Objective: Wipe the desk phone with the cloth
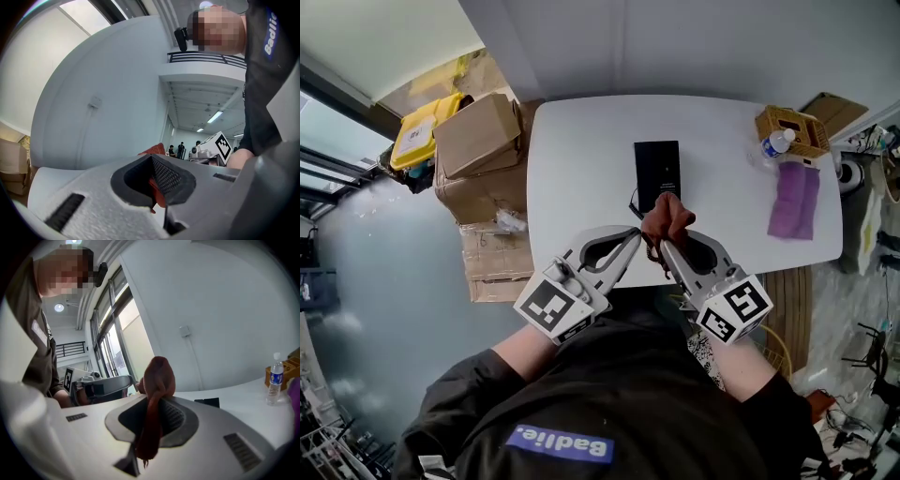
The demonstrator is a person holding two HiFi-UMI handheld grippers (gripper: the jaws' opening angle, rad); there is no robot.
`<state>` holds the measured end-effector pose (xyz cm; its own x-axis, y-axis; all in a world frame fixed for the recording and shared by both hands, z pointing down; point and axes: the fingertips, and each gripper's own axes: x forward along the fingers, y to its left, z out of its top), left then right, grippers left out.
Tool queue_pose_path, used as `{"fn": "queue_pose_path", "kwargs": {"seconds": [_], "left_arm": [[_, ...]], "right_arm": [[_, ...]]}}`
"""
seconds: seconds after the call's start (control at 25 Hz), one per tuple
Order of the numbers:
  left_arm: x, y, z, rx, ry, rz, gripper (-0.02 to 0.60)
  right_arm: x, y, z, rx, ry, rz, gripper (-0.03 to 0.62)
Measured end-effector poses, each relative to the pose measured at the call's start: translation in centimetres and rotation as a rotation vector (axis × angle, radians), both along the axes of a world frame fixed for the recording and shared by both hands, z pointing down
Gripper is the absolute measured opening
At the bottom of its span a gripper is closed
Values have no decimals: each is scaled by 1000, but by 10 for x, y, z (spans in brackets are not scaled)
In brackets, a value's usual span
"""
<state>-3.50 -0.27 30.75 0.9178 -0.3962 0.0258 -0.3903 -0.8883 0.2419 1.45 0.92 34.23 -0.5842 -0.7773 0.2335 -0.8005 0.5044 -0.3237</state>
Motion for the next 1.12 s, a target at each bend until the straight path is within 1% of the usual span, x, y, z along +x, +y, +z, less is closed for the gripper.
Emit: {"fn": "queue_pose_path", "kwargs": {"seconds": [0.08,0.36,0.56,0.8,0.92,1.0,1.12], "left_arm": [[7,-12,7,-24,-5,-23,12],[25,-55,41,-39,-55,-107,12],[35,-82,60,-57,-76,-168,12],[36,-102,77,-83,-97,-214,12],[33,-109,87,-116,-120,-234,12],[30,-117,93,-124,-137,-245,12],[31,-123,94,-143,-120,-252,12]], "right_arm": [[8,-17,10,-16,3,-9,69],[36,-71,48,-60,24,-54,69],[47,-107,72,-86,35,-88,69],[49,-150,101,-110,66,-110,69],[47,-168,113,-117,83,-122,69],[46,-181,120,-120,96,-127,69],[44,-196,135,-136,119,-130,69]]}}
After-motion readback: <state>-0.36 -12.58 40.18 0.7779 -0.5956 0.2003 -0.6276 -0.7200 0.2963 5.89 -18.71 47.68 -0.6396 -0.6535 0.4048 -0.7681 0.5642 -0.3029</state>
